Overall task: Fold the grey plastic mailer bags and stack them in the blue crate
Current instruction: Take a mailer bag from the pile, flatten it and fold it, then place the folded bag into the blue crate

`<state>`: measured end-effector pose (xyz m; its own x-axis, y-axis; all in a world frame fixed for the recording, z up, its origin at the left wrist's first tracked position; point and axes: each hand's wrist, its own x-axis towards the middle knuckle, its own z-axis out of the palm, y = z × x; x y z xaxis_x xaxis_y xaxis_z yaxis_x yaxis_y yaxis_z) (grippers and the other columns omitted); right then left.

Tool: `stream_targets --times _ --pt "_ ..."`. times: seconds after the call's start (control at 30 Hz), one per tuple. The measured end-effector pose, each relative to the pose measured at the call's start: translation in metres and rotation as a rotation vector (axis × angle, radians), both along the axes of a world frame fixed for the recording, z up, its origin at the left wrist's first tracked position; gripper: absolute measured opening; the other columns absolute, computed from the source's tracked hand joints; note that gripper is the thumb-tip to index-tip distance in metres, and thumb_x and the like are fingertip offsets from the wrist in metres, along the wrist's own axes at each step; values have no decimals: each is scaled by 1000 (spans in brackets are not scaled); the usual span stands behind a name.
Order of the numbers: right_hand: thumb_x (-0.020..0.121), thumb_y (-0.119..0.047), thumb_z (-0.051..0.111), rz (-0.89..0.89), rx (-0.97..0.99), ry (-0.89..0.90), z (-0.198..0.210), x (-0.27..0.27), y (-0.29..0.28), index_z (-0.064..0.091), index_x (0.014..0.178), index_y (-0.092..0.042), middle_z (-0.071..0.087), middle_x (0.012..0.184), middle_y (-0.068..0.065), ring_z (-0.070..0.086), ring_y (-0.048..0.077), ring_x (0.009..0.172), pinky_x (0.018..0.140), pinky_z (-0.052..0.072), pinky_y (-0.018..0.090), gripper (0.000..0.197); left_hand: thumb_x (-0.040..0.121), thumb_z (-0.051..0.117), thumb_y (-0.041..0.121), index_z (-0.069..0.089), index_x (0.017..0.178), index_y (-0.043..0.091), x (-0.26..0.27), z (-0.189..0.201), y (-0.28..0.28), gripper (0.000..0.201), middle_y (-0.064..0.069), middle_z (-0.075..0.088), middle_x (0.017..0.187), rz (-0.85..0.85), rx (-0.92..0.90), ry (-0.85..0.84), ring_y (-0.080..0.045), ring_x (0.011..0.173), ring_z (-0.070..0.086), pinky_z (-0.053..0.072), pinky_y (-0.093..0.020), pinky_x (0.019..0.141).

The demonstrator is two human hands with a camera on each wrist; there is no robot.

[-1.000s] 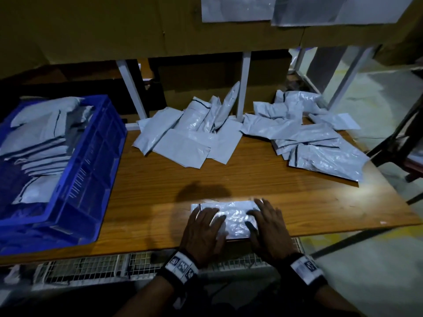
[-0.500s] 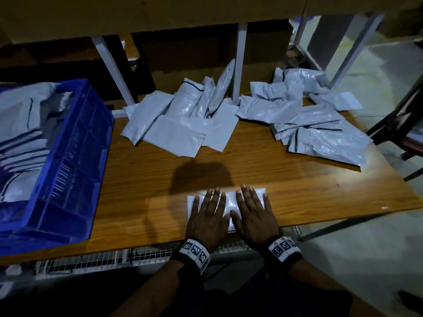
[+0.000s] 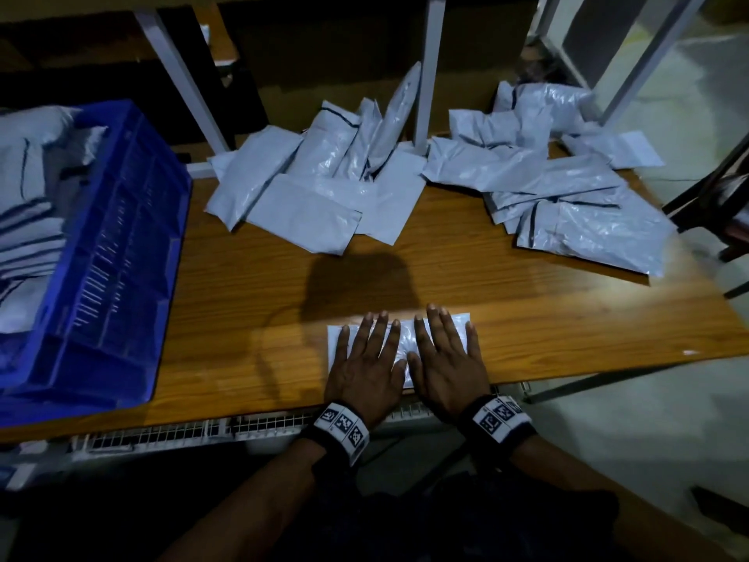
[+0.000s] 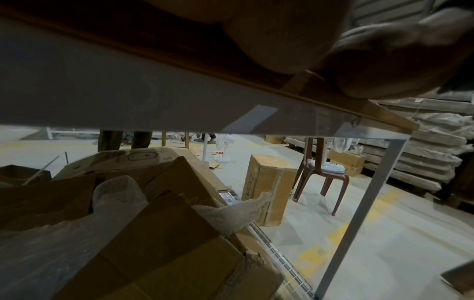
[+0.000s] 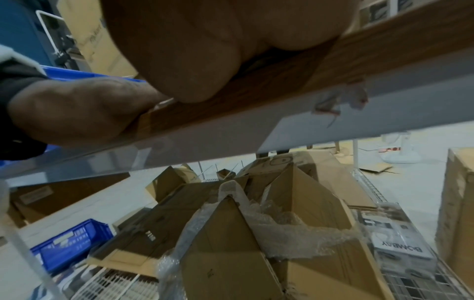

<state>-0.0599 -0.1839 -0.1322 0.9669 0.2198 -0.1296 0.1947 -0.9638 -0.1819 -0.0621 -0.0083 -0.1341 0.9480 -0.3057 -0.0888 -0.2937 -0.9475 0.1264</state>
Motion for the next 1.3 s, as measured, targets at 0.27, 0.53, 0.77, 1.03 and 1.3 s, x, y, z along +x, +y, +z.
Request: stream_targets --times 0.27,0.53,0.77,1.03,1.3 --pt "99 -66 -3 21 41 47 14 -4 -6 7 165 -21 -10 171 8 -14 23 157 124 -9 56 80 96 -2 64 5 164 24 -1 14 2 79 -3 -6 172 46 42 94 -17 157 -14 -9 -49 126" --pt "89 -75 51 -481 180 69 54 -18 -42 35 151 -14 47 143 19 45 40 127 97 44 51 88 78 58 82 38 151 27 -21 58 17 93 -9 45 150 734 -282 70 -36 137 35 32 -49 110" --pt "71 -52 72 -537 368 223 55 -11 -28 55 102 -16 63 101 8 57 33 102 81 51 40 51 59 85 70 33 152 26 -23 51 26 116 -10 49 147 831 -391 113 -40 133 45 41 -53 108" --pt "74 -31 83 -534 860 314 63 -16 7 67 81 -13 73 76 11 71 36 76 69 61 50 25 65 93 2 58 132 21 -48 66 85 78 -5 67 99 919 -931 42 -29 98 67 58 -38 84" --pt "86 1 77 -217 1314 376 174 -23 119 73 110 0 78 100 13 75 25 89 78 61 36 25 75 80 -15 65 119 4 -93 178 246 50 -5 67 90 669 -1180 -242 -3 64 61 54 -17 62"
